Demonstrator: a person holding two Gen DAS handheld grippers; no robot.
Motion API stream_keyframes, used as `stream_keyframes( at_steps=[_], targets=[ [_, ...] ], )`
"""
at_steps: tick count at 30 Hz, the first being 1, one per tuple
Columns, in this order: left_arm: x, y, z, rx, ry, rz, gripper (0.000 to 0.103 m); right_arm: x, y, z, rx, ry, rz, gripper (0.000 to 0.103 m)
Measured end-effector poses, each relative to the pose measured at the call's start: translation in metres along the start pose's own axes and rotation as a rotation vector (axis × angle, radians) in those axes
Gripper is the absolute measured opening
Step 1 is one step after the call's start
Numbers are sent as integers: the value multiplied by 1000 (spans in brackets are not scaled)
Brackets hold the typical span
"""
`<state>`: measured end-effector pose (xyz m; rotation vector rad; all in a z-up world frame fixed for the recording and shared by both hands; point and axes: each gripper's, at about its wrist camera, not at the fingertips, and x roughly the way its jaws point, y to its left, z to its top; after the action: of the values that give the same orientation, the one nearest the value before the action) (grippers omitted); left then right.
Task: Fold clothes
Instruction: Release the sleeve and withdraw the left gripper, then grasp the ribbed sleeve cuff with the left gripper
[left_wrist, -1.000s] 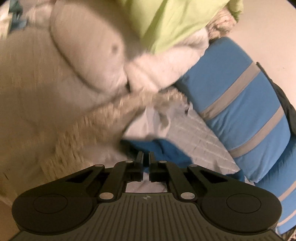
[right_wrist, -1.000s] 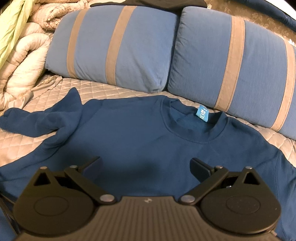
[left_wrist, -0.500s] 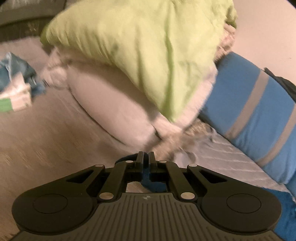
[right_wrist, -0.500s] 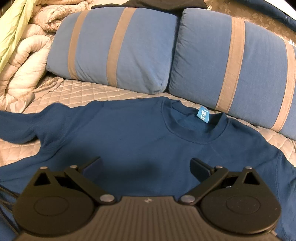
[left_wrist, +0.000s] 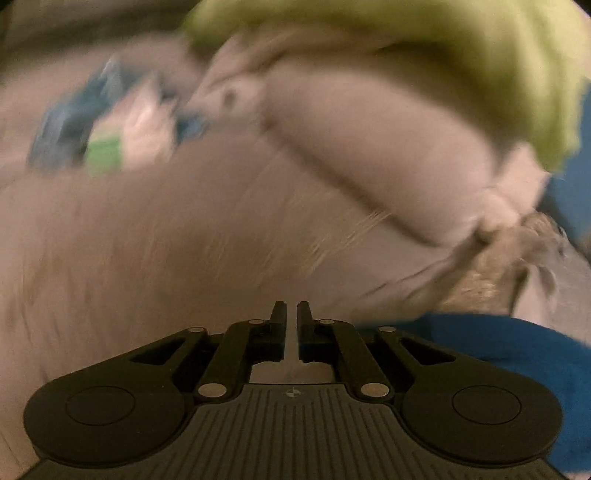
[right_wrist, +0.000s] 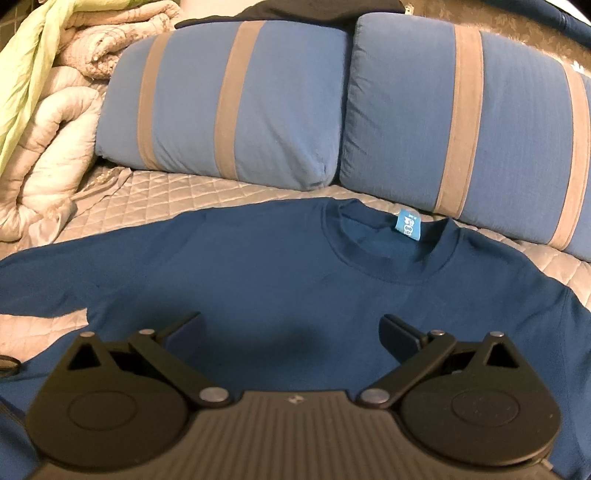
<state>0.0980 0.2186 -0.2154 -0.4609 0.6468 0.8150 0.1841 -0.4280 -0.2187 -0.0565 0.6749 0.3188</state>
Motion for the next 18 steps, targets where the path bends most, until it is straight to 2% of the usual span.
stream_keyframes(
  at_steps=[3,5,10,12,14,18],
  targets=[
    [6,18,-10,-126,60,-74,20,1,1,0,-1,2,-10,103],
    [2,22,-17,-150,60,-132,37,3,1,0,0,8,-10,103],
    [-11,20,-26,-190,40,-204,46,4,3,-2,-13,12,-16,103],
    [-17,18,-27,-196,32,-230,53,4,4,-3,-15,15,-18,103],
    [-23,15,-29,-185,15,-254,58,4,4,-3,-18,15,-20,103],
    [-38,8,-25,-149,-19,-296,61,6,6,-4,-30,22,-32,103]
  ],
)
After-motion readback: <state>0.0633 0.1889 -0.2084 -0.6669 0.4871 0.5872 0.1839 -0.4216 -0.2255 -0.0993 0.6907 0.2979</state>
